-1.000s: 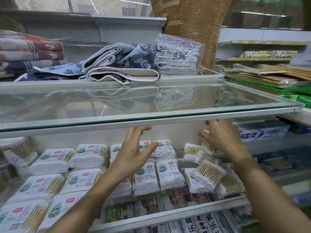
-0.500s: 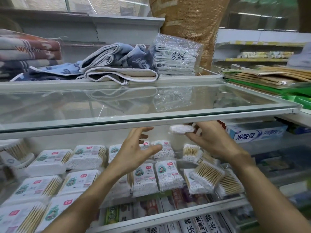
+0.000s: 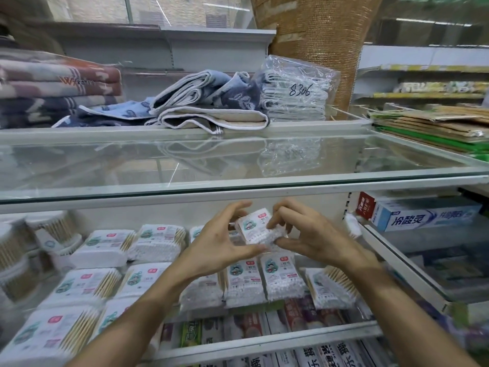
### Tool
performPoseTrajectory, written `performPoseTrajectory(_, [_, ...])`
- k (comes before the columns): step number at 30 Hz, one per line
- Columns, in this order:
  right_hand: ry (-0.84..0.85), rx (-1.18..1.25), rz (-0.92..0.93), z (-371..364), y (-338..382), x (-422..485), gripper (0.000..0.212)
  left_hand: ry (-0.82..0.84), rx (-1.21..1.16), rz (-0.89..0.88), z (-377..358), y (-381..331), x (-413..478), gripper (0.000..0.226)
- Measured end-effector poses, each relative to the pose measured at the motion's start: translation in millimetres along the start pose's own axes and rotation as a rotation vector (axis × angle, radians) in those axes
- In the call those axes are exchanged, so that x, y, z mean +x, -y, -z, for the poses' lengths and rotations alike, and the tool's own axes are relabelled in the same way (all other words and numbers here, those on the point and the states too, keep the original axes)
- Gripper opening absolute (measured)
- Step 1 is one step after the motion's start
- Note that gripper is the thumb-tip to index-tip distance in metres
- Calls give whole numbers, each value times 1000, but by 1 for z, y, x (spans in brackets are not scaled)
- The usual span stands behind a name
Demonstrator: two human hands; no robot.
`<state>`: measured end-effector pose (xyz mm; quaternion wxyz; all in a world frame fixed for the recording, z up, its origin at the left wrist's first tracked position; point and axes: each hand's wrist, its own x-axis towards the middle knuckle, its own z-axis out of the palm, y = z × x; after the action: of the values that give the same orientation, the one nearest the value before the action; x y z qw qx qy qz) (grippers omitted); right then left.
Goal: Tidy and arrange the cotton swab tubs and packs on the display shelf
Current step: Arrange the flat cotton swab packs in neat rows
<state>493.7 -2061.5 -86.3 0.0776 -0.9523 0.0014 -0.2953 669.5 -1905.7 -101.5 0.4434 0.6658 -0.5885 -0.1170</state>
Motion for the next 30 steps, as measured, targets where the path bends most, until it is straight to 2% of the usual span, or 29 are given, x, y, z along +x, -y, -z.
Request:
performPoseTrajectory(4, [151,155,-171,5,3,3,81,-22,50,-71,11,0,-4,87])
performPoseTrajectory(7, [178,193,-176,3,4,5,93,-16,77,-114,16,3,-7,87])
performPoseTrajectory(12, [194,223,-174,-5,6,11,83,1,79,-115,25,4,-13,84])
performPoseTrajectory(16, [235,263,-212,-12,17,18,79,59,81,-39,42,6,-26,58])
performPoseTrajectory(19, [291,208,-154,-25,30,26,68,100,182,-5,55,13,-42,46])
performPoseTrajectory(26, [398,107,-89,-58,45,35,59,194,420,81,66,24,-68,42])
performPoseTrajectory(30, [402,54,-79,-64,48,36,58,197,491,54,65,25,-69,39])
